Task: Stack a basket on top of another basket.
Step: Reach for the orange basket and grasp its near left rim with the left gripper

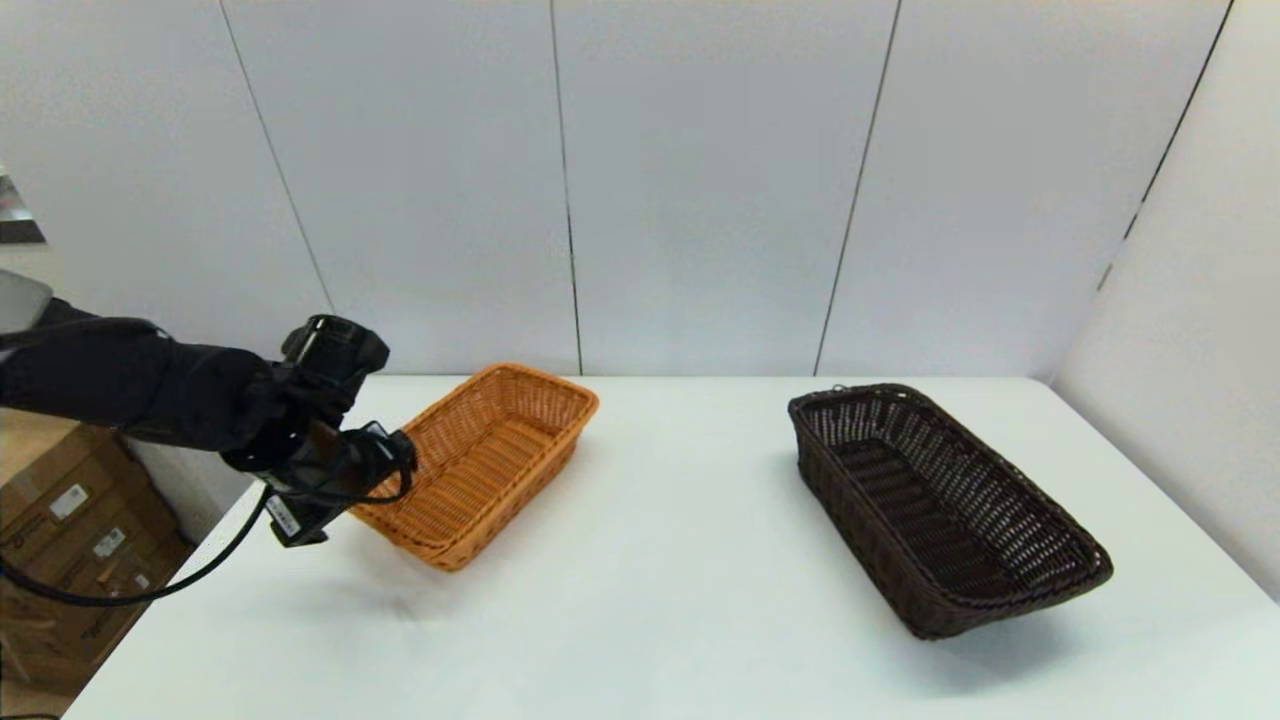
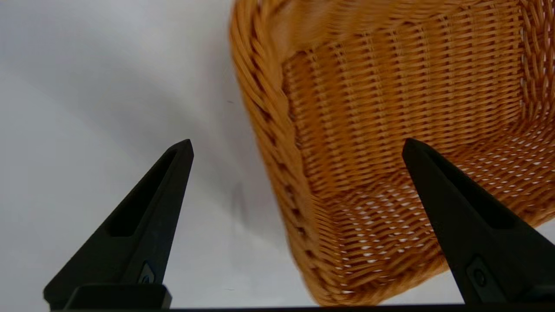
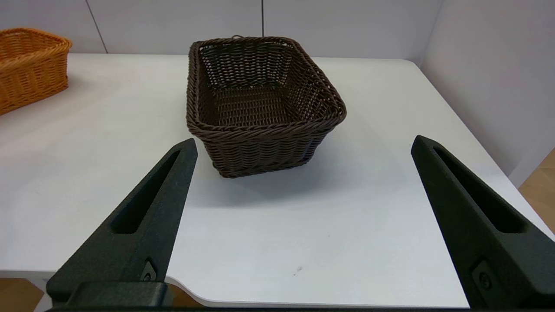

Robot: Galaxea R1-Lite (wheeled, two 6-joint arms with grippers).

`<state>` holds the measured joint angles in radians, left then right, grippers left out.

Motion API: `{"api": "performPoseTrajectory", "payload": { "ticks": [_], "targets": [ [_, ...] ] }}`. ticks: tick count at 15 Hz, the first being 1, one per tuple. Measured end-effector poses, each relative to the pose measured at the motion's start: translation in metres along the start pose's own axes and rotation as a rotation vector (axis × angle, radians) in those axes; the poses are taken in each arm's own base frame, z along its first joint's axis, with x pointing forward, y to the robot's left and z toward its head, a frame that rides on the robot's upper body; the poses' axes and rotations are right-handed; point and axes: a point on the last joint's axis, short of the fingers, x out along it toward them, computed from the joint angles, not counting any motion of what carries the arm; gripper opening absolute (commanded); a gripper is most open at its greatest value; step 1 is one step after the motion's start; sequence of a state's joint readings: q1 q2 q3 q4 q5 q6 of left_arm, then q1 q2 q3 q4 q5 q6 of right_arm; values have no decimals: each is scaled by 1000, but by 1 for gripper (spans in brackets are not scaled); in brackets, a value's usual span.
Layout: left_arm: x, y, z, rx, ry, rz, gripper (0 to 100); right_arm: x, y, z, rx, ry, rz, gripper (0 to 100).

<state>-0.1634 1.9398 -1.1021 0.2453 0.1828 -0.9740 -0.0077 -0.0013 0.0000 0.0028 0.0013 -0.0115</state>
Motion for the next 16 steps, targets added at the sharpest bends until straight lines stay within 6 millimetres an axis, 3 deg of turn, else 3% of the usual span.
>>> {"api": "performPoseTrajectory", "payload": {
  "ticks": [3, 12, 13, 16],
  "targets": [
    [10, -2, -6, -49, 138, 25, 100, 0, 0, 0, -2, 0, 1, 100],
    [45, 4, -9, -79, 195, 108, 100, 0, 0, 0, -9, -1, 4, 100],
    [49, 6, -7, -89, 210, 110, 0, 0, 0, 0, -9, -1, 4, 100],
    [55, 11, -5, -98, 239, 120, 0, 0, 0, 0, -10, -1, 5, 100]
  ]
}}
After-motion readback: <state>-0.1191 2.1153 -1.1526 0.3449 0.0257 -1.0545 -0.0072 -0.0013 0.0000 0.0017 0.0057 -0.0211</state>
